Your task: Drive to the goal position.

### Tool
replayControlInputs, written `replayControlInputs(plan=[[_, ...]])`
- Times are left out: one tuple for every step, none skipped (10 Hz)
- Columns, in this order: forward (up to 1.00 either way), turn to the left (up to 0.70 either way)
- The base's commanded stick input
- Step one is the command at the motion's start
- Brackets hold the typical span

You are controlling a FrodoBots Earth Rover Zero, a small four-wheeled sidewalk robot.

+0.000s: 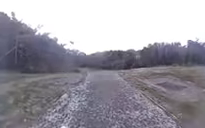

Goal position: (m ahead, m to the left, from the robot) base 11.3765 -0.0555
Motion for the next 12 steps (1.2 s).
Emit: replayControlInputs(plan=[[0.7, 0.0], [0.7, 0.0], [0.7, 0.0], [0.7, 0.0], [0.7, 0.0], [0.7, -0.12], [0.7, -0.11], [0.7, -0.09], [0.7, -0.06], [0.7, -0.03], [0.7, -0.06], [0.7, -0.1]])
